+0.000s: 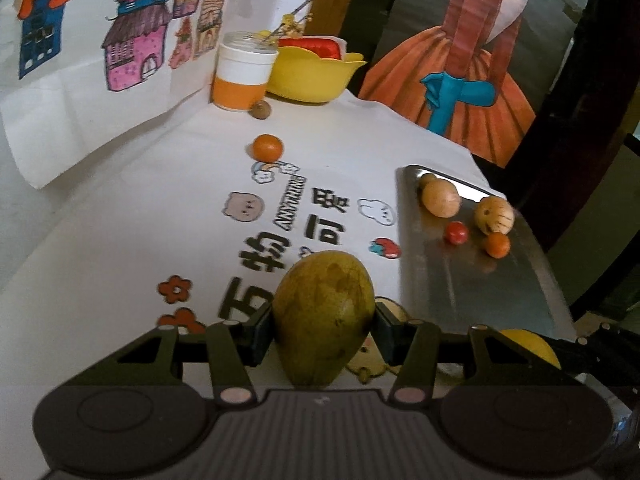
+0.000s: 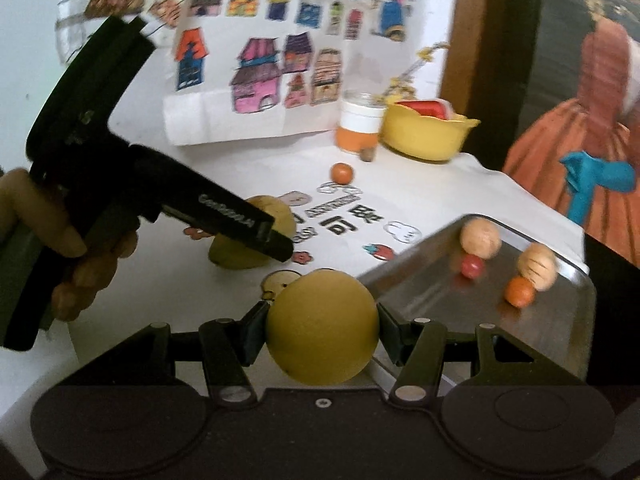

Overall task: Organize fruits
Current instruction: 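Carry mango in left tool while right tool carries yellow citrus over tray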

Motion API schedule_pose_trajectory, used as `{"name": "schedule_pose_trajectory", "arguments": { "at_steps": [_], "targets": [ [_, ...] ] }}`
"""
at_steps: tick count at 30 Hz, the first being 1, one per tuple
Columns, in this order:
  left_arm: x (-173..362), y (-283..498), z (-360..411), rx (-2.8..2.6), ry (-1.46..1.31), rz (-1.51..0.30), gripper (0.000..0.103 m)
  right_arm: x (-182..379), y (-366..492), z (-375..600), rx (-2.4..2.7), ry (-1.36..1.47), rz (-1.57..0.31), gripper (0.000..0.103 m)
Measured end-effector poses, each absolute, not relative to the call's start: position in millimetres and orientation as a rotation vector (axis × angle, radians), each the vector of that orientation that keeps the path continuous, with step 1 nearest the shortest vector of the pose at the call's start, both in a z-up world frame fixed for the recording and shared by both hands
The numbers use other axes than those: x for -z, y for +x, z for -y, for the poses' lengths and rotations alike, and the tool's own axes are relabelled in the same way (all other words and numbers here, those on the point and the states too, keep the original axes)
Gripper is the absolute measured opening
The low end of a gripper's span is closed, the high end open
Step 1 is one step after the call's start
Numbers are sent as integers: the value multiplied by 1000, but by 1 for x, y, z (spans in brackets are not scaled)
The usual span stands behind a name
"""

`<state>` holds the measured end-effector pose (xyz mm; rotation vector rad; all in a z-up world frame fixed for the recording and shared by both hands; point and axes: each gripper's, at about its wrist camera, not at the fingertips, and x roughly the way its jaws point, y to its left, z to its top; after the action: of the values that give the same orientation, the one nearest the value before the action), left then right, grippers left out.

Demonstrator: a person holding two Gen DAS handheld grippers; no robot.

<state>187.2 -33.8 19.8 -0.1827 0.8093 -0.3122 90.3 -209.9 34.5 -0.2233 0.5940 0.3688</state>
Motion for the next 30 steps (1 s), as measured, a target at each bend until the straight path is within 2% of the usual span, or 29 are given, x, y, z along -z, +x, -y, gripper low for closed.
{"name": "schedule_pose_trajectory", "arguments": {
  "at_steps": [17, 30],
  "targets": [
    [-32, 191, 91, 414, -171, -793, 56, -38, 85, 269, -215, -144, -563, 59],
    [-23, 224, 141, 480, -142, -812, 56, -26, 122, 307, -155, -115, -569, 59]
  ]
}}
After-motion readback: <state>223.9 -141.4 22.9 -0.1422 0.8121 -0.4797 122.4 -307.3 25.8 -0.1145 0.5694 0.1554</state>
